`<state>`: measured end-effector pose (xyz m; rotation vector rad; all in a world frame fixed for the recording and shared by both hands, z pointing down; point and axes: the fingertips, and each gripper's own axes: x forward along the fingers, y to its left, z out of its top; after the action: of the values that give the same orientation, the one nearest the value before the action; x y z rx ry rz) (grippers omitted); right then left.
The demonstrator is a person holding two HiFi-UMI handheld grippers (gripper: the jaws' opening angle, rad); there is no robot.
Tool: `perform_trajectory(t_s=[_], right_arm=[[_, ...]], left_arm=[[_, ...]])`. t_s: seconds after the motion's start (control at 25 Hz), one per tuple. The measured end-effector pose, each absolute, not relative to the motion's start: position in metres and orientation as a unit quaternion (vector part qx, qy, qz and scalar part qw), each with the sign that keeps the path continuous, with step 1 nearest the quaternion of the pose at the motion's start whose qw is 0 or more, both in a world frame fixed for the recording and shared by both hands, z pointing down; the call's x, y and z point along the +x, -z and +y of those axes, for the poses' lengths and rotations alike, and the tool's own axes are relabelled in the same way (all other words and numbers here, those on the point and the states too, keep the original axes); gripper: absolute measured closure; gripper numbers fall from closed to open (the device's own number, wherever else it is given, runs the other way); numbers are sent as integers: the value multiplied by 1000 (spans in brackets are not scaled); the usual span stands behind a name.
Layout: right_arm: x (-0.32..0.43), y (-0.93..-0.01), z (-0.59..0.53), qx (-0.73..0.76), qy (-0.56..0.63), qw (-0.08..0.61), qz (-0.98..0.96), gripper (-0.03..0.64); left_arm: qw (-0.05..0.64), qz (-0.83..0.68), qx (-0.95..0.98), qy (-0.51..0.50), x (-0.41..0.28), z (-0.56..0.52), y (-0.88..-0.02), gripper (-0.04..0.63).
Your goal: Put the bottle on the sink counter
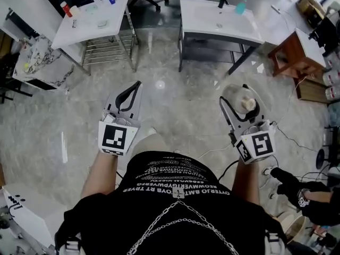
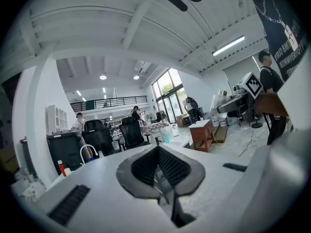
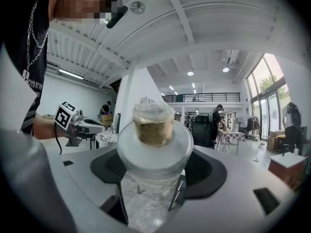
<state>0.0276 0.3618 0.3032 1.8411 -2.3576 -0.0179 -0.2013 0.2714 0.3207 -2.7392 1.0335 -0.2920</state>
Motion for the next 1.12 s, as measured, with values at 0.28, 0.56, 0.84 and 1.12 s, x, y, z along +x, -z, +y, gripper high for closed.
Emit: perform_trajectory(t_s=[0.28, 0.56, 0.84, 1.12], right_arm=[[30, -308, 292, 612, 4, 84, -786, 287], [32, -299, 222, 624, 10, 86, -777, 287], [20, -296, 157, 627, 6, 97, -773, 287], [3, -286, 101, 638, 7, 103, -763, 287]], left_arm=[[99, 352, -924, 110, -192, 202, -327, 589], [118, 331, -929, 115, -173, 118, -331, 590], [102, 308, -941, 99, -177, 52, -324, 589], [96, 292, -948, 86, -184, -9, -316, 589]])
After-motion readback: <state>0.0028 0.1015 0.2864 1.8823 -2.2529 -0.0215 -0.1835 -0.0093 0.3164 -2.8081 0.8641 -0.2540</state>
